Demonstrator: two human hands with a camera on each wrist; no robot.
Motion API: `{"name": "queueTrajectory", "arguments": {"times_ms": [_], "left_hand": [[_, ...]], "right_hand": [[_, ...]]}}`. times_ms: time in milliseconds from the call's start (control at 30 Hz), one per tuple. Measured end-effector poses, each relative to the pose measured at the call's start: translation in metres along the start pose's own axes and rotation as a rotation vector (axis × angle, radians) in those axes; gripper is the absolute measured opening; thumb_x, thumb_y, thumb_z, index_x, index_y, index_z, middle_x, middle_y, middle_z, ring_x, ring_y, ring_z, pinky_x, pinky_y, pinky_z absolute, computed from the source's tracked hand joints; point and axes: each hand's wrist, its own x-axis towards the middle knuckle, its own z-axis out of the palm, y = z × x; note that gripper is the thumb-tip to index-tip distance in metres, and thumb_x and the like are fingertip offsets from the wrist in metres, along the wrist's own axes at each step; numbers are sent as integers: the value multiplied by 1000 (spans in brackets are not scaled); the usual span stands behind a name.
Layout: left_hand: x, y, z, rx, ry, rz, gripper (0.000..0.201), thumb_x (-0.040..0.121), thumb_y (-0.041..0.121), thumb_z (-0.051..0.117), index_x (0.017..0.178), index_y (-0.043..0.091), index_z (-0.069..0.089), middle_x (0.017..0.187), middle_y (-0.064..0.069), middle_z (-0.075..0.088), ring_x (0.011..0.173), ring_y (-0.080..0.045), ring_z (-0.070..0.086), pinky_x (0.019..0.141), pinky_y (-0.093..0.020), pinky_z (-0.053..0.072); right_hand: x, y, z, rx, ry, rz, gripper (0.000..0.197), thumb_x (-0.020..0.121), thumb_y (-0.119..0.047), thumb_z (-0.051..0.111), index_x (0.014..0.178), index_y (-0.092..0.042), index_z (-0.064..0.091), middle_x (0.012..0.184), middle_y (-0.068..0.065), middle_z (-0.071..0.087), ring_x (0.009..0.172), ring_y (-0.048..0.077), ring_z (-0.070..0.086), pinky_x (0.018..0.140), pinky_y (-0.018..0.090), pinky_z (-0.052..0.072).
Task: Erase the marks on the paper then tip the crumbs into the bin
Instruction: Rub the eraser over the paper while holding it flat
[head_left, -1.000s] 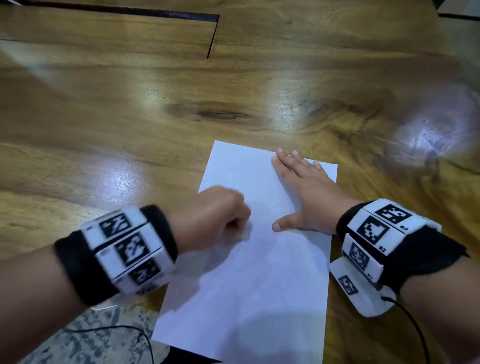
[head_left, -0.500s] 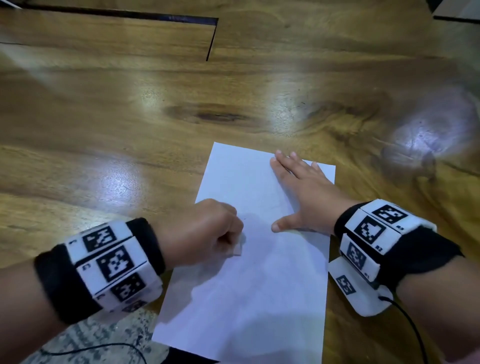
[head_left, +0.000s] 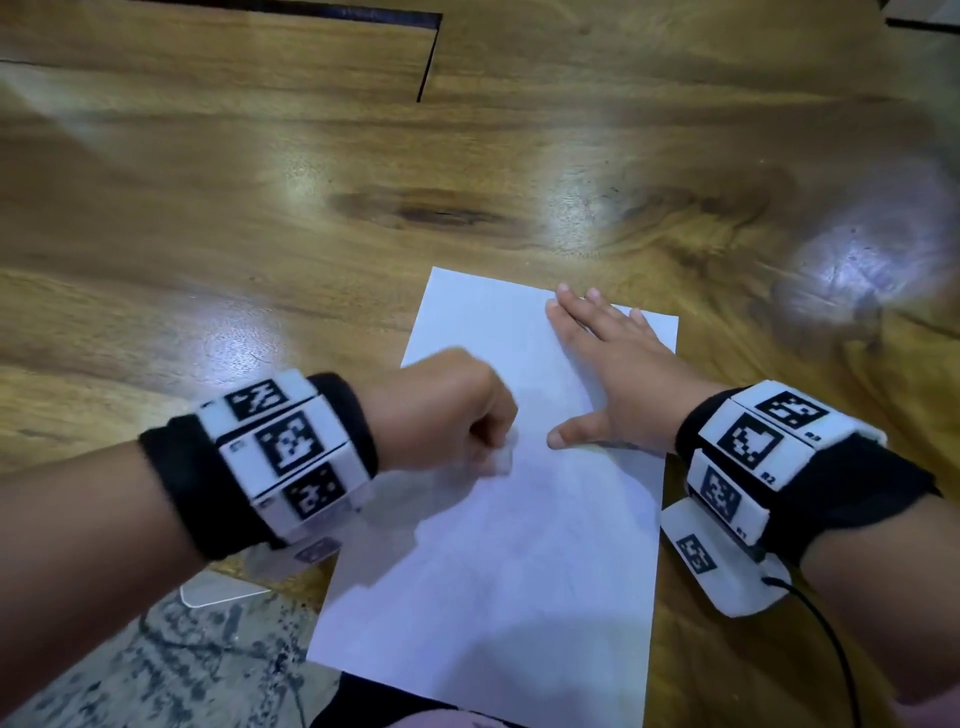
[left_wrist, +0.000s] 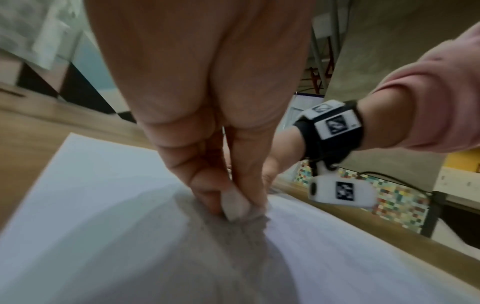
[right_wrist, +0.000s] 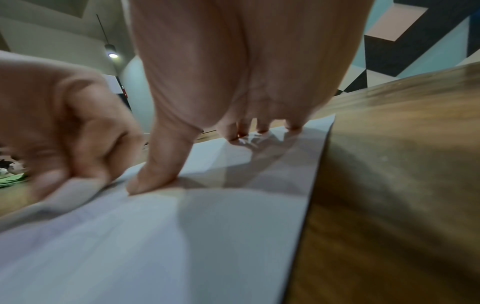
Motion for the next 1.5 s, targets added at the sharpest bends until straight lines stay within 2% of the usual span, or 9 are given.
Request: {"name": "queueTrajectory", "arguments": {"times_ms": [67,233,467,700,867,1033,1200,1300,1500], "left_hand": [[-2,-1,-1,5,-32,-21,11,68,17,72,69,9,65,71,-2,65,68,-18,56,60,-21,42],[30,-4,-19,64,269,-88,5,72,10,67,69,8,64,70,-4,59,69,-20,48,56,-27,26],[-19,-6,9,27,-20,48,5,67,9,69,64,10,65,71,-5,65,66,-18,56,56,-21,40],[32,-17,-39,-43,362,-200,14,70,15,72,82,8,68,71,-6,63,63,-17,51,48,-6,34],[21,-14,-16,1,287,-122,10,68,18,74,68,11,67,74,-5,69,68,-18,54,53,-18,33],[-11,-15,0,12,-41,-30,7,66,11,73,68,12,66,70,4,63,68,-12,56,62,-20,44],[30,-13,-28,64,234,-116,5,72,8,66,76,10,63,75,-5,63,70,-18,47,53,-10,32],[18,-10,-15,100,184,-37,11,75,16,55,66,15,50,70,-6,55,69,-25,47,56,-29,29],[-23,-14,7,81,45,50,6,72,12,64,69,11,60,75,-5,60,69,-21,53,60,-33,42]], "right_hand": [[0,0,0,5,5,1,121,69,-59,68,148,-20,-15,155,-8,-25,143,13,-21,116,35,-10],[0,-1,0,18,11,-1,121,68,-58,70,149,-22,-14,155,-9,-24,143,13,-20,116,35,-11],[-2,-2,-2,24,1,3,120,70,-56,69,148,-20,-15,155,-9,-24,143,12,-21,116,34,-10],[-2,-3,-1,23,5,12,121,69,-57,70,149,-21,-13,156,-8,-23,144,13,-20,117,36,-9],[-2,-2,-1,26,-1,11,121,69,-57,70,149,-21,-14,155,-9,-24,143,12,-21,117,35,-10],[-2,-3,-1,16,-2,11,120,70,-56,69,149,-21,-15,155,-8,-24,143,12,-21,117,35,-10],[-1,-4,-1,13,-2,23,120,70,-56,70,148,-22,-15,155,-10,-25,143,11,-21,117,35,-10],[-1,-3,0,20,-4,22,121,69,-56,70,148,-23,-15,154,-11,-25,143,10,-22,116,33,-11],[-2,-3,-1,17,-14,19,119,71,-56,68,148,-22,-16,154,-10,-26,142,10,-23,116,34,-12]]}}
